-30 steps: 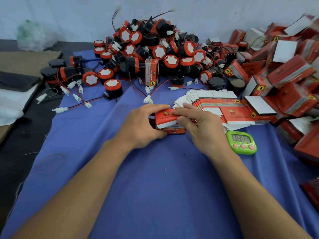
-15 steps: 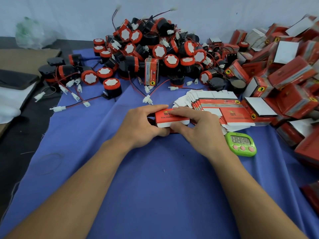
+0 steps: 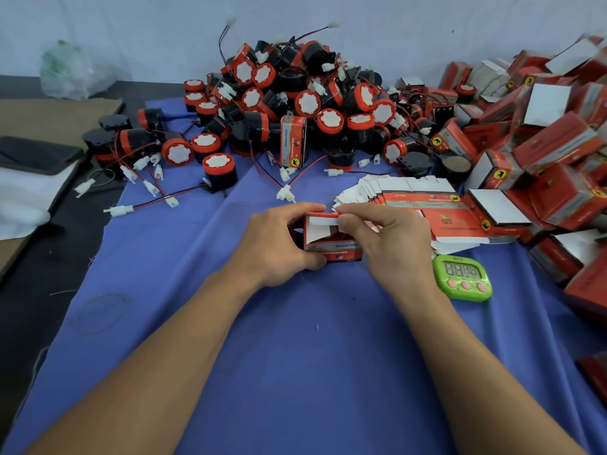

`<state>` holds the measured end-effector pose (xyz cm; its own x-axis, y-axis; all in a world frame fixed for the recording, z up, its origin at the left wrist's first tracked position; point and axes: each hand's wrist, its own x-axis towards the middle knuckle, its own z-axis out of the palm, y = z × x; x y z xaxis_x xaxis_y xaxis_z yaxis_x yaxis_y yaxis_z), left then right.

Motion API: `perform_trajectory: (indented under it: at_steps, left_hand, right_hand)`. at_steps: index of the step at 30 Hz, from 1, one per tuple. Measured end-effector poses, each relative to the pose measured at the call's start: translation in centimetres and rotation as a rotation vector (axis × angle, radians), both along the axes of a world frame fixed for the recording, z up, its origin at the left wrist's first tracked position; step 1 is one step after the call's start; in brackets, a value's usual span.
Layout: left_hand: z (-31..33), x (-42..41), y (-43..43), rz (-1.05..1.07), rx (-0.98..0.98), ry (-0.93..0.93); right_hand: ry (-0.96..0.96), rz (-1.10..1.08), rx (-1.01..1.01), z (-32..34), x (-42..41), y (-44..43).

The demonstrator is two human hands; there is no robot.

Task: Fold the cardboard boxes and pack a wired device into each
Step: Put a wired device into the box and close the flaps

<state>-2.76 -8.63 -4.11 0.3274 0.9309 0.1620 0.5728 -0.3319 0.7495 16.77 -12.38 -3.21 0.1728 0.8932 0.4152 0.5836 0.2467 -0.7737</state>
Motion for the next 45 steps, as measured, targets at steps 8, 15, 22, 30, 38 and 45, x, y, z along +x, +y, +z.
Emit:
perform_trajectory:
  at_steps: [8, 15, 22, 30, 38, 45]
  left_hand:
    - [0.3, 0.0, 0.1, -0.036, -0.056, -0.056]
    - [0.7, -0.7, 0.0, -0.079, -0.135, -0.159]
    - [0.8, -1.1, 0.3, -0.141, -0.190, -0.284]
    - [1.1, -1.1, 0.1, -0.187, -0.374, -0.411]
    - [1.0, -0.2, -0.1, -0.130, -0.346, -0.451]
    - [0.4, 0.6, -0.5, -0.103, -0.242, -0.315]
  right_hand:
    - [-0.005, 0.050, -0.046, -0.3, 0.1, -0.9]
    - [-0.051, 0.078, -0.072, -0.1, 0.3, -1.4]
    - [-0.106, 0.162, -0.080, -0.2, 0.6, -2.1]
    - [-0.075, 0.211, -0.120, -0.9, 0.9, -2.2]
    - [-0.029, 0.210, -0.141, -0.4, 0.6, -2.9]
    - [-0.539, 0.092, 0.053, -0.3, -0.8, -4.6]
